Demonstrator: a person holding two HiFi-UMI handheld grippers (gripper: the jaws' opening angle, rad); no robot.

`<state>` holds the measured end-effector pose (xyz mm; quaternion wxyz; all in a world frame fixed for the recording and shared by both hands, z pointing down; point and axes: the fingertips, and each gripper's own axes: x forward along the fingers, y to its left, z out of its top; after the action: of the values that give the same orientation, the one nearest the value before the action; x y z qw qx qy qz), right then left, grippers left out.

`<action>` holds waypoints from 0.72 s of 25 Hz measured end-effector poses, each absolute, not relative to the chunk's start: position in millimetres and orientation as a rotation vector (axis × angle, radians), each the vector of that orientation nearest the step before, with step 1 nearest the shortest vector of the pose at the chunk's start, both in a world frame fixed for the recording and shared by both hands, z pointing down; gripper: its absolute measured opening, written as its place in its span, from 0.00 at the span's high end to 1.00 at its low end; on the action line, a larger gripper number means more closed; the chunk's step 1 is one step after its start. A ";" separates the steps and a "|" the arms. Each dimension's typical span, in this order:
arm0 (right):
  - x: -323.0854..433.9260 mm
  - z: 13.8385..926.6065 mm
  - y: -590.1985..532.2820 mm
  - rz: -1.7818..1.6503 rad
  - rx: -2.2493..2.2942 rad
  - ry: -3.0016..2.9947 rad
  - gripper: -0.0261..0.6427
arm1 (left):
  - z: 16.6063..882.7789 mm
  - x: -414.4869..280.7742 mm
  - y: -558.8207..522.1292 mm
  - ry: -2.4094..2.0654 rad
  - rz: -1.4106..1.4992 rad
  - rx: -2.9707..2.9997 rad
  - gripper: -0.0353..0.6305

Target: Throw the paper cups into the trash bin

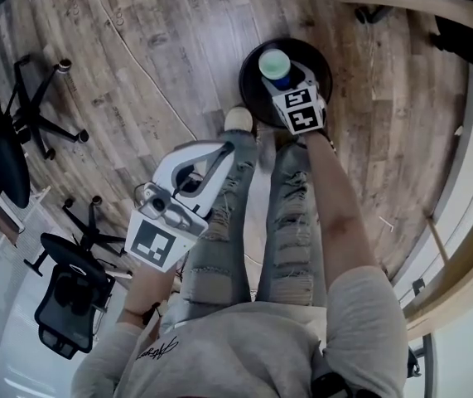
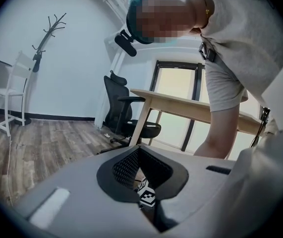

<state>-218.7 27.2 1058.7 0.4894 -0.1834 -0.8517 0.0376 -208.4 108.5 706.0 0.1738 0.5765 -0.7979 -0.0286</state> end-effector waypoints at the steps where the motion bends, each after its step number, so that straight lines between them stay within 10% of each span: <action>1: -217.5 1063.4 28.5 0.084 -0.449 -2.053 0.51 | 707.9 -206.5 108.8 -2.260 -0.083 1.636 0.94; 18: -220.4 1092.0 25.1 0.019 -0.388 -1.955 0.50 | 711.5 -206.8 107.0 -2.250 -0.072 1.639 0.94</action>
<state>-220.4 25.1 1092.0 0.5432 -0.1635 -0.8235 0.0081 -206.8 107.0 711.5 0.1776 0.5793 -0.7951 -0.0253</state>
